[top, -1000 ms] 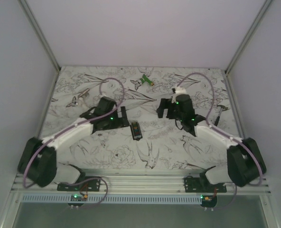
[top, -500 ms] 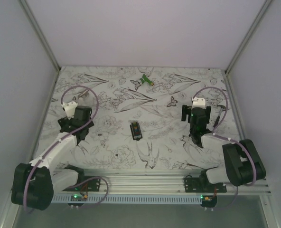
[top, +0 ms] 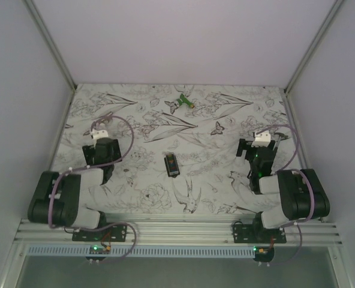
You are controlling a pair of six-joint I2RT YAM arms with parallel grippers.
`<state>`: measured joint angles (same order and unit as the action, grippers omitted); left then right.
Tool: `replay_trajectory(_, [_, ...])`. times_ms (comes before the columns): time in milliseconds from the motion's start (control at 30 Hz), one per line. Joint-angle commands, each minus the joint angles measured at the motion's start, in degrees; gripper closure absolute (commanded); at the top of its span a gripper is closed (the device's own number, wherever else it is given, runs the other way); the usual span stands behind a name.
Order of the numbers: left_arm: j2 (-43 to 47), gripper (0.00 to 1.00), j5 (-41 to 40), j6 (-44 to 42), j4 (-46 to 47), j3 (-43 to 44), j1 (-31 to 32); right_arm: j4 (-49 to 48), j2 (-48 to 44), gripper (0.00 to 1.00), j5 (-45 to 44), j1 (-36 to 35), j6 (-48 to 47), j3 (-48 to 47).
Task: Snap on the fuse box
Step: Reset both arms
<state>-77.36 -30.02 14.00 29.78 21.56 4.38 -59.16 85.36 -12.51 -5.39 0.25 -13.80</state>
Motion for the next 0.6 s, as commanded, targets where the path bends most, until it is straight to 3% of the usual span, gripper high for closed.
replay_trajectory(0, [-7.24, 0.00, 12.85, -10.36, 11.16, 3.02, -0.10, -5.15, 0.48, 0.00, 10.26, 1.90, 0.63, -0.99])
replay_trajectory(67, [-6.53, 0.00, 15.99, -10.72, 13.31, 1.07, -0.46, -4.06, 0.44, 0.00, 10.41, 2.55, 1.34, -1.58])
replay_trajectory(133, [-9.86, 0.00, 19.78, -13.34, 24.37, -2.35, -0.21, -3.95, 0.50, 0.00, 10.47, 2.74, 1.48, -1.60])
replay_trajectory(567, [-9.11, 0.00, 21.64, -11.98, 19.44, -0.62, -1.57, -4.30, 0.59, 0.00, 10.49, 2.83, 1.48, -1.59])
